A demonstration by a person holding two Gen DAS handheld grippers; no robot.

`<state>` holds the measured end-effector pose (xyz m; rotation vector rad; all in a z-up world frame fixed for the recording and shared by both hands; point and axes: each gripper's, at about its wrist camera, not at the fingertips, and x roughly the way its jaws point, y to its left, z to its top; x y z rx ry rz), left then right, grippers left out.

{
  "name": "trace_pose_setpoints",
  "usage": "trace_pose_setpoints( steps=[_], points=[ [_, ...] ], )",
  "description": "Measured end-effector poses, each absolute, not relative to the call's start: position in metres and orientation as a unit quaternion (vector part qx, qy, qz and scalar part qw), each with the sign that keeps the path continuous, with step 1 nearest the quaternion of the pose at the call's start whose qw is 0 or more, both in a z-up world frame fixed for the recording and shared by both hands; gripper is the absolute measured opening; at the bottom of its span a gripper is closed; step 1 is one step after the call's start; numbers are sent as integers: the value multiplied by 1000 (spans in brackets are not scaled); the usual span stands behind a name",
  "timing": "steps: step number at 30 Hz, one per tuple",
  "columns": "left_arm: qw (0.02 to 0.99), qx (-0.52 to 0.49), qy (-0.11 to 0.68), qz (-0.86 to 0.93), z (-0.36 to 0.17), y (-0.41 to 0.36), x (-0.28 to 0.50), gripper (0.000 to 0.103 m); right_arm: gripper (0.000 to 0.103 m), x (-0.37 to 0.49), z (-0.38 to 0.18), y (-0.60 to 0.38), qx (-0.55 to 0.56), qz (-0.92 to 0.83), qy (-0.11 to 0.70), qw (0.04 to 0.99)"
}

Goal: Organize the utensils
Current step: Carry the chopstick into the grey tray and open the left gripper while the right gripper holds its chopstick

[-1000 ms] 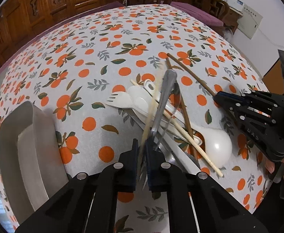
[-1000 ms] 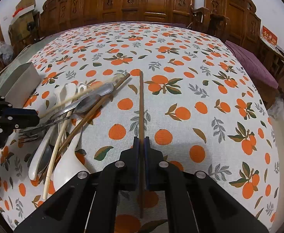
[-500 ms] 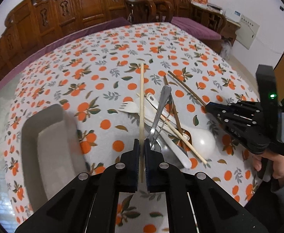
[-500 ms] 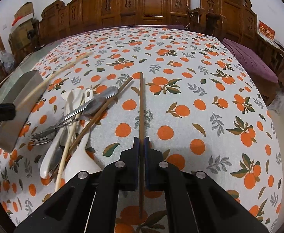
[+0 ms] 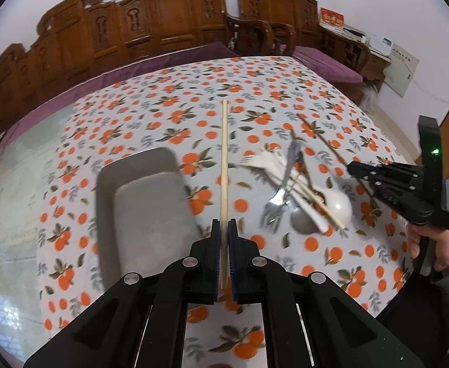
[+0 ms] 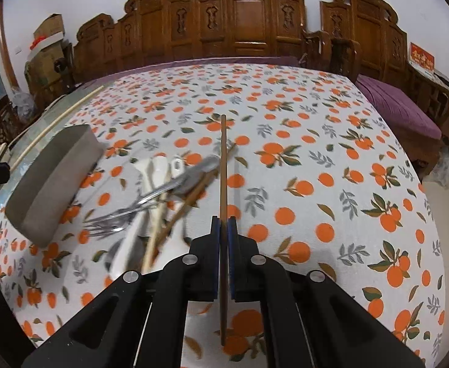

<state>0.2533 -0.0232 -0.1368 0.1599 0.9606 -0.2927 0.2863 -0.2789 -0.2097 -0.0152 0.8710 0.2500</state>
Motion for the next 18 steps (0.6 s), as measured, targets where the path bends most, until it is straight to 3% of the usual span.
trace_pose_setpoints(
  steps=[18],
  points=[
    [862, 53, 499, -73, -176, 51, 254, 4, 6, 266, -159, -188, -28, 189, 392, 900]
  ],
)
